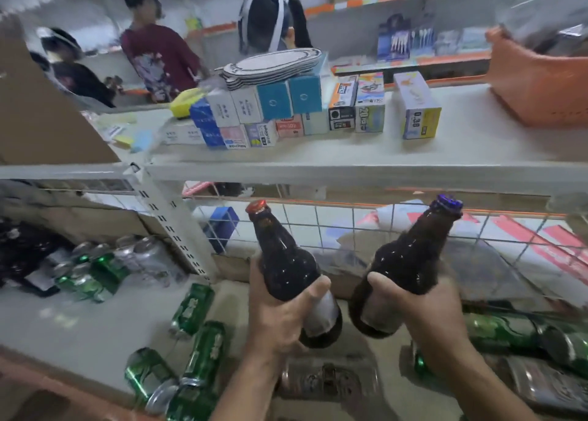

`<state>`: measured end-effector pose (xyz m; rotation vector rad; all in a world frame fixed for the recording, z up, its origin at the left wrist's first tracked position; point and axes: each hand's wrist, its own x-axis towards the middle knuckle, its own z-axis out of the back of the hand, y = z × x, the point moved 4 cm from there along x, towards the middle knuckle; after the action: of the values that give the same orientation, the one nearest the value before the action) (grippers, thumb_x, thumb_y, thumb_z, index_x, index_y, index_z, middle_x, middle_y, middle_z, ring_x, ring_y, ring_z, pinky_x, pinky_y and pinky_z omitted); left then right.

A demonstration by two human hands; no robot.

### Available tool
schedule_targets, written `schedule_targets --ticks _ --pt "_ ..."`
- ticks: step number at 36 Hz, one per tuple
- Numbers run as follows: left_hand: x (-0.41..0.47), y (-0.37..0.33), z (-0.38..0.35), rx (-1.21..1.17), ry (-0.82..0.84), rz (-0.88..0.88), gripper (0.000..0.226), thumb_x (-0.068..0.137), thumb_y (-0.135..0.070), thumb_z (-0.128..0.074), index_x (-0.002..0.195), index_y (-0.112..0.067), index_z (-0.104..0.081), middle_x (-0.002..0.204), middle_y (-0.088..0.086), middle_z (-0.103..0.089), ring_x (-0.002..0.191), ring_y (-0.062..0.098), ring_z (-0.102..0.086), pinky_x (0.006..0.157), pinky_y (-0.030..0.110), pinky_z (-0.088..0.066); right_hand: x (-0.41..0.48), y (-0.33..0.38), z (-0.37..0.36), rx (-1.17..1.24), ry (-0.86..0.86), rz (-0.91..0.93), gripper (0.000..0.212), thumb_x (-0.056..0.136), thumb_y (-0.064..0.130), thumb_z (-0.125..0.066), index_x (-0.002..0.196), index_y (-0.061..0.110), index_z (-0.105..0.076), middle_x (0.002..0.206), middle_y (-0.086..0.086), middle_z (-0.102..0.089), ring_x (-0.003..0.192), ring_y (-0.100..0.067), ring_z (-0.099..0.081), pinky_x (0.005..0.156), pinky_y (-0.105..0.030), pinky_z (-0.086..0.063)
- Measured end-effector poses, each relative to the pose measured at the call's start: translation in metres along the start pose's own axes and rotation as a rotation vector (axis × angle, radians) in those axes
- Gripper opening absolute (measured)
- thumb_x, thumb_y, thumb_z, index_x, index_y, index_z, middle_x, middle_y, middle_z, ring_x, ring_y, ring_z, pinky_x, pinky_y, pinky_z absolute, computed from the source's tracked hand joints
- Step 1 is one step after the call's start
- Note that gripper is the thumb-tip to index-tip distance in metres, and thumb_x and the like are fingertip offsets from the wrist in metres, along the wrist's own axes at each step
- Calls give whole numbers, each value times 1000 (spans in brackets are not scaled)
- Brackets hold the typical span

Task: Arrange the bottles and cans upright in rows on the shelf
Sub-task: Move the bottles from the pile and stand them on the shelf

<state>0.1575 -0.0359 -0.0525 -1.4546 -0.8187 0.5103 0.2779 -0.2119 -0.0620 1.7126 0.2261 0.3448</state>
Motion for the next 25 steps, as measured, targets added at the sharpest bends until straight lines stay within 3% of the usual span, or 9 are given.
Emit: schedule_targets --ticks 3,5,8,10,12,15,18,22,25 --pt "-1 -13 25 5 -53 7 72 59 -20 -99 117 -13 -58 93 -1 -74 83 14 -72 73 25 -56 -16 2 -27 -7 49 -14 50 49 21 -89 95 18 -71 88 4 -78 80 -12 -75 69 -27 -56" --pt "0 -22 46 68 -66 1 74 57 -26 -96 118 -11 -57 94 0 -74 85 17 -73 73 27 -57 -24 15 -47 -36 136 26 52 50 19 -88 98 17 -68 90 4 -77 79 -8 -73 68 -21 -57" --pt "2 -39 87 133 -84 -2 69 55 -37 -90 113 -14 -63 97 1 -76 91 20 -74 81 37 -59 -35 40 -86 -28 265 65 50 55 13 -87 101 13 -68 90 -8 -76 79 -20 -73 70 -28 -60" --pt "1 -54 115 154 -90 -1 63 56 -37 -91 109 -14 -68 98 2 -77 93 20 -74 83 39 -60 -44 51 -116 -52 313 89 46 55 11 -86 97 11 -68 85 -10 -75 73 -18 -71 66 -25 -58" --pt "-3 -70 145 190 -95 -24 51 62 -24 -93 105 -10 -69 95 3 -78 90 19 -75 77 31 -59 -57 56 -146 -70 338 92 46 54 14 -86 95 11 -68 81 -9 -74 69 -16 -70 62 -25 -56" --pt "-13 -90 197 226 -112 -46 43 68 -7 -92 102 -18 -67 89 -10 -77 84 5 -73 70 16 -54 -78 55 -193 -103 370 101 45 54 14 -88 95 11 -68 79 -8 -74 68 -18 -70 60 -25 -56" --pt "-22 -107 260 271 -104 -69 49 65 -22 -90 106 -28 -64 94 -17 -74 88 -1 -71 70 12 -54 -104 51 -246 -159 392 111 48 58 6 -95 97 10 -68 80 -9 -74 70 -21 -71 60 -27 -56" --pt "-33 -126 354 277 -89 -59 54 65 -33 -90 107 -42 -57 99 -31 -69 93 -9 -67 72 10 -54 -143 49 -325 -169 406 134 57 48 32 -91 98 14 -69 85 -1 -76 74 -15 -73 65 -29 -57" --pt "-38 -133 425 263 -125 -46 56 66 -31 -90 109 -43 -57 99 -33 -69 94 -10 -67 73 11 -55 -170 48 -388 -159 458 156 46 60 15 -95 98 16 -70 86 0 -77 78 -15 -73 69 -30 -57"
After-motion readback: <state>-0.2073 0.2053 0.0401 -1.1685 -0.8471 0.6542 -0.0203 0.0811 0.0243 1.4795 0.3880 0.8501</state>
